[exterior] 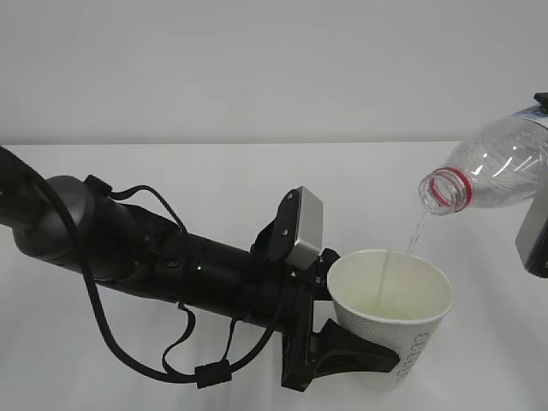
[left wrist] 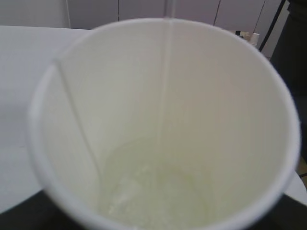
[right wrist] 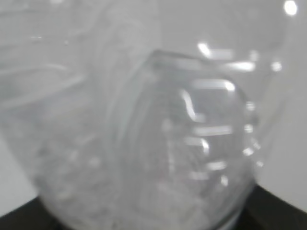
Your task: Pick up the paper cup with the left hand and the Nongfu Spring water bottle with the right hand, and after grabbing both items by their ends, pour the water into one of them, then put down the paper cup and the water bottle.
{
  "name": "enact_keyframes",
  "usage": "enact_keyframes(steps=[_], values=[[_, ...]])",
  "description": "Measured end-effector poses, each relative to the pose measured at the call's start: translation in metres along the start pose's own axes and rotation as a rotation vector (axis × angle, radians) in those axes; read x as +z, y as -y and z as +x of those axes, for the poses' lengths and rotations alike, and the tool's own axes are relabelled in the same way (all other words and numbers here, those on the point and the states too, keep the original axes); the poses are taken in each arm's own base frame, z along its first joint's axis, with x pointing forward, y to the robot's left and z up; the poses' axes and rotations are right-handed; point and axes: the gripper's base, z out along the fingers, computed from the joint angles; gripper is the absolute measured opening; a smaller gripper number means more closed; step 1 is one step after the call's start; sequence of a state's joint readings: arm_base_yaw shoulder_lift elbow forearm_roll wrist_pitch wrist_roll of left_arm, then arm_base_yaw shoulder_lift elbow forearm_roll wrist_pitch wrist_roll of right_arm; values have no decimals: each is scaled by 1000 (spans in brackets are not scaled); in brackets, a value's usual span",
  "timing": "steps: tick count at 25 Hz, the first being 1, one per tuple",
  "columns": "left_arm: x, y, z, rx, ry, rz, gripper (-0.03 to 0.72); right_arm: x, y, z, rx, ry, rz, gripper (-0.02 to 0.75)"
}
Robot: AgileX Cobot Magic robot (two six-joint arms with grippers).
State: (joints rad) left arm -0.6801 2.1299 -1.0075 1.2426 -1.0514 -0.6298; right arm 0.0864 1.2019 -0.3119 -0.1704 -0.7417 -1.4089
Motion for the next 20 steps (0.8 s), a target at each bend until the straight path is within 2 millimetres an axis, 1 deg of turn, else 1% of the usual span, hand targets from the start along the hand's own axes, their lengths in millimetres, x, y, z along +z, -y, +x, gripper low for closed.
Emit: enact_keyframes(steps=[20], values=[[0,0,0,0,0,0,528,0,2,2,23,-21,18,449]])
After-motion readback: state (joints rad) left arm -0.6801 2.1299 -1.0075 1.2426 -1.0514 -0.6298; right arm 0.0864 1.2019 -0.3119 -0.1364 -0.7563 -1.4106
